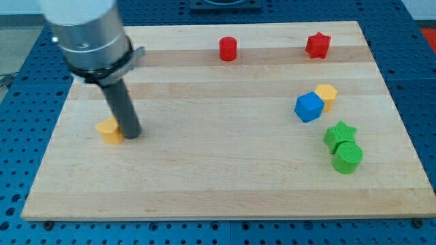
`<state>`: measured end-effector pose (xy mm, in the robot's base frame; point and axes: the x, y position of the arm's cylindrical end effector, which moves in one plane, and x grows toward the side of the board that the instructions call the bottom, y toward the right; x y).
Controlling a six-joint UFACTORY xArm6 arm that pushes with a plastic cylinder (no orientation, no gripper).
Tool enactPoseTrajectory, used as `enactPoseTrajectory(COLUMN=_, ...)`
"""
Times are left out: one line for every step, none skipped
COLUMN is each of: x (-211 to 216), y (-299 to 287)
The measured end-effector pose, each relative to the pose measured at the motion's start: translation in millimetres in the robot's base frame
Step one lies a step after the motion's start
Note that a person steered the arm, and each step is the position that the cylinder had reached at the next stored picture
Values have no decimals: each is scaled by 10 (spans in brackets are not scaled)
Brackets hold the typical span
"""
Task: Push yellow heart slightly upwards
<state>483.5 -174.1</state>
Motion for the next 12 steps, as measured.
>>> enactPoseTrajectory(x=0, y=-3)
enactPoseTrajectory(x=0, y=-10)
enactPoseTrajectory(x=0, y=-14)
enactPoseTrajectory(x=197, y=352)
enactPoseTrajectory(x=325, y=527)
enactPoseTrajectory(x=611, y=882)
enactPoseTrajectory(x=613, y=1035)
enactPoseTrajectory(x=566, y=1479)
enactPoseTrajectory(x=569, y=2252)
enactPoseTrajectory(x=565, y=2458)
enactPoseTrajectory(x=166, y=2997)
enactPoseTrajectory(x=91, y=3002)
